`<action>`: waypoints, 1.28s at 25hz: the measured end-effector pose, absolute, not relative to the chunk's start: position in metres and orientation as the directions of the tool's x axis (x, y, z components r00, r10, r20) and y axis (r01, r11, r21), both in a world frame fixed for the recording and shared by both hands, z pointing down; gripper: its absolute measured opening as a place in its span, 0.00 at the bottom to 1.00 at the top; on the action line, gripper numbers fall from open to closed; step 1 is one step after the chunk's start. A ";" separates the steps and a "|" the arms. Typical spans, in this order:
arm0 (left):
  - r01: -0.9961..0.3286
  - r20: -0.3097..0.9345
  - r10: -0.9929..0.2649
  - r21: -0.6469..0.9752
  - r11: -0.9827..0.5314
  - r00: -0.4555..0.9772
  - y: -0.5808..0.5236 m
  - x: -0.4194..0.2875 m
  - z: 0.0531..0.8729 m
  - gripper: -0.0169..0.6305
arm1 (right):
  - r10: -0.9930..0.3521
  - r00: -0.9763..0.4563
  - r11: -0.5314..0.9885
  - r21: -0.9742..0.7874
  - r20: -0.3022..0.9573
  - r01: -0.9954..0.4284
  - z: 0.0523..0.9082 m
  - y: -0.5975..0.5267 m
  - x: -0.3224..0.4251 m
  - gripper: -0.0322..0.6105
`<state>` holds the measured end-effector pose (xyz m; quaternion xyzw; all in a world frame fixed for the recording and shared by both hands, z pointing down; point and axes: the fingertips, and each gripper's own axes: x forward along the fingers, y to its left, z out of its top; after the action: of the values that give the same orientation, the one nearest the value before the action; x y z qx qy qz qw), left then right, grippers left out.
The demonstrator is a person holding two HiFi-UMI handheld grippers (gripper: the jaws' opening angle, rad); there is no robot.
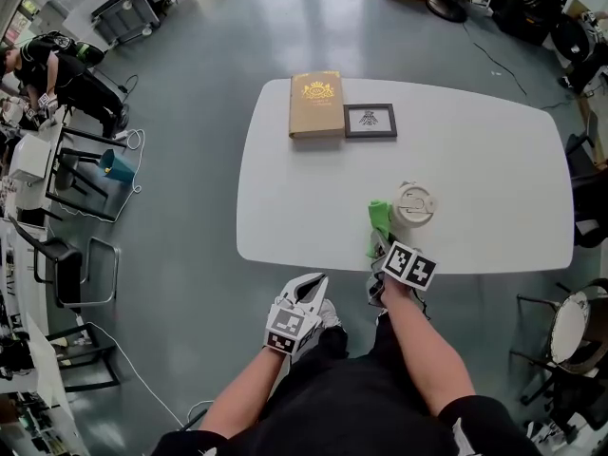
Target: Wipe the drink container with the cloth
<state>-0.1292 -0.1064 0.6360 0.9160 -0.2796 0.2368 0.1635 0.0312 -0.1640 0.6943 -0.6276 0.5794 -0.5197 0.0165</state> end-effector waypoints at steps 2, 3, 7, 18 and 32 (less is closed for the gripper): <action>-0.590 0.517 -0.429 0.196 -0.783 0.741 -0.102 -0.130 0.637 0.04 | -0.740 -0.222 -0.361 -0.654 0.634 -0.665 0.700 -0.164 0.030 0.24; -0.595 0.508 -0.430 0.217 -0.774 0.746 -0.101 -0.131 0.634 0.04 | -0.742 -0.232 -0.374 -0.676 0.629 -0.634 0.703 -0.164 0.029 0.24; -0.612 0.465 -0.463 0.245 -0.752 0.755 -0.108 -0.125 0.614 0.04 | -0.758 -0.268 -0.413 -0.755 0.595 -0.509 0.707 -0.163 0.026 0.24; -0.654 0.442 -0.528 0.201 -0.729 0.725 -0.116 -0.129 0.597 0.04 | -0.850 -0.461 -0.036 -0.899 0.257 -0.436 0.586 -0.168 -0.026 0.24; -0.641 0.292 -0.578 0.213 -0.738 0.762 -0.138 -0.096 0.534 0.04 | -0.936 -0.349 0.304 -0.422 0.032 -0.854 0.436 -0.152 0.018 0.24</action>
<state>-0.0958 -0.1375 0.5337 0.9263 -0.3290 0.1037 0.1516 0.0183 -0.1519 0.4358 -0.5595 0.8000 -0.1862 0.1104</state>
